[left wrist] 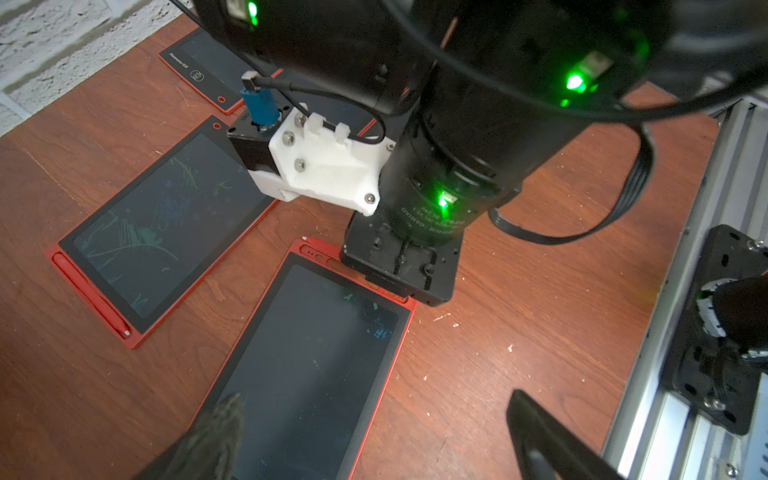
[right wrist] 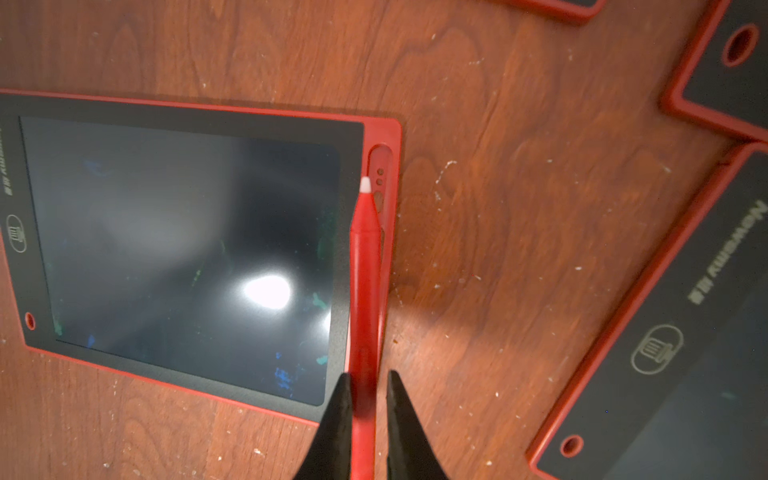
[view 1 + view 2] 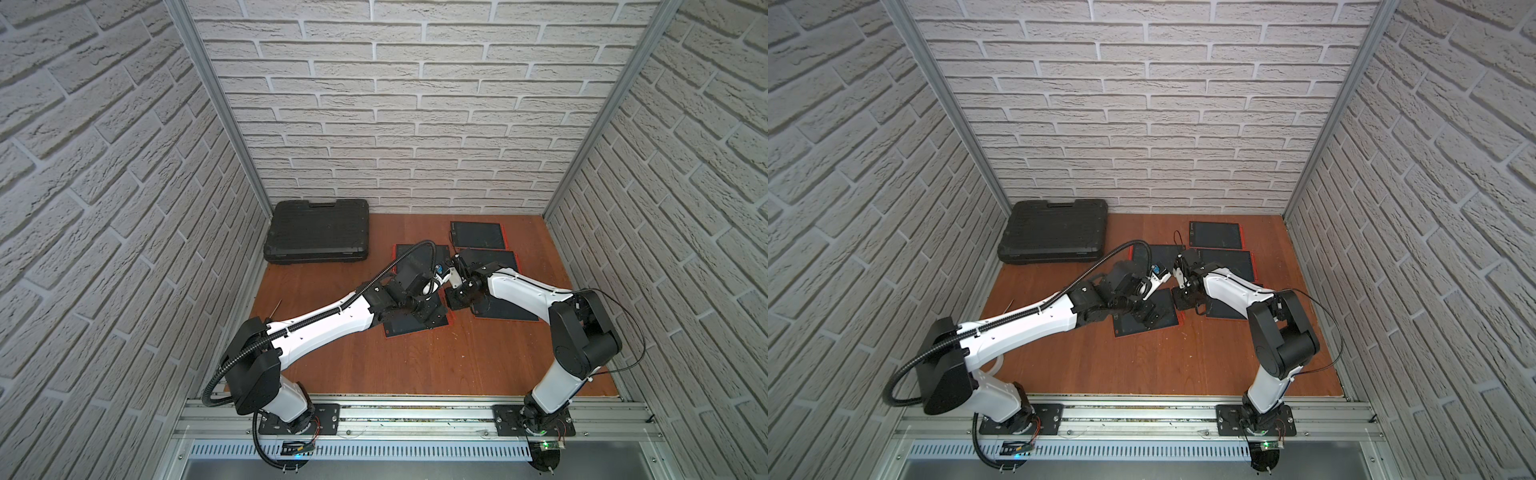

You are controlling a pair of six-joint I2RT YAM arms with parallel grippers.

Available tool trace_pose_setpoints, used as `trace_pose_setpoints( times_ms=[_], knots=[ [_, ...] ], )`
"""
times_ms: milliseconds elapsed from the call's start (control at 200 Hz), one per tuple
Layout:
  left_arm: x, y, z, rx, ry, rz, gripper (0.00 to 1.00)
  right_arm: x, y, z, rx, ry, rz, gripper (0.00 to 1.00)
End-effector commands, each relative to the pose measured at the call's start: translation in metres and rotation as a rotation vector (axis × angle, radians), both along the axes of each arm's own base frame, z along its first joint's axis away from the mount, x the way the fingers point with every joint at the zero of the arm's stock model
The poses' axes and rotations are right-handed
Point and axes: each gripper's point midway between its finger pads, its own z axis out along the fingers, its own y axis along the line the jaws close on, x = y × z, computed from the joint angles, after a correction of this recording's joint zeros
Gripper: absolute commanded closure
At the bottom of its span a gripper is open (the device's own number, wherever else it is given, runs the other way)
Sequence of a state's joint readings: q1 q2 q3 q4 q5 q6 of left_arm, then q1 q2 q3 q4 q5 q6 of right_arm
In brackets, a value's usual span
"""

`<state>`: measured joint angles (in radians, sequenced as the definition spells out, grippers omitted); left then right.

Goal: Place the stylus back onto the writing tablet
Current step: Pick up the stylus from the writing tablet, then place the stylus on the writing tablet.

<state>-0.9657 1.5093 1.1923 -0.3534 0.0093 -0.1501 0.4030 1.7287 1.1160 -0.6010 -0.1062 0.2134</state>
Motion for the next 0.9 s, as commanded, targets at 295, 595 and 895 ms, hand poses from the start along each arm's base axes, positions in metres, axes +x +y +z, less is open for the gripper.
trace_pose_setpoints(
  times_ms=[295, 595, 895],
  knots=[
    [-0.001, -0.007, 0.012, -0.021, -0.014, -0.021, 0.02, 0.002, 0.01, -0.01, 0.017, 0.01, -0.02, 0.8],
    [-0.003, -0.008, 0.012, -0.018, -0.016, -0.027, 0.02, 0.003, 0.012, -0.022, 0.023, 0.032, -0.041, 0.78],
    [-0.003, -0.008, 0.011, -0.015, -0.017, -0.027, 0.02, 0.003, 0.015, -0.028, 0.04, 0.046, -0.053, 0.75]
  ],
)
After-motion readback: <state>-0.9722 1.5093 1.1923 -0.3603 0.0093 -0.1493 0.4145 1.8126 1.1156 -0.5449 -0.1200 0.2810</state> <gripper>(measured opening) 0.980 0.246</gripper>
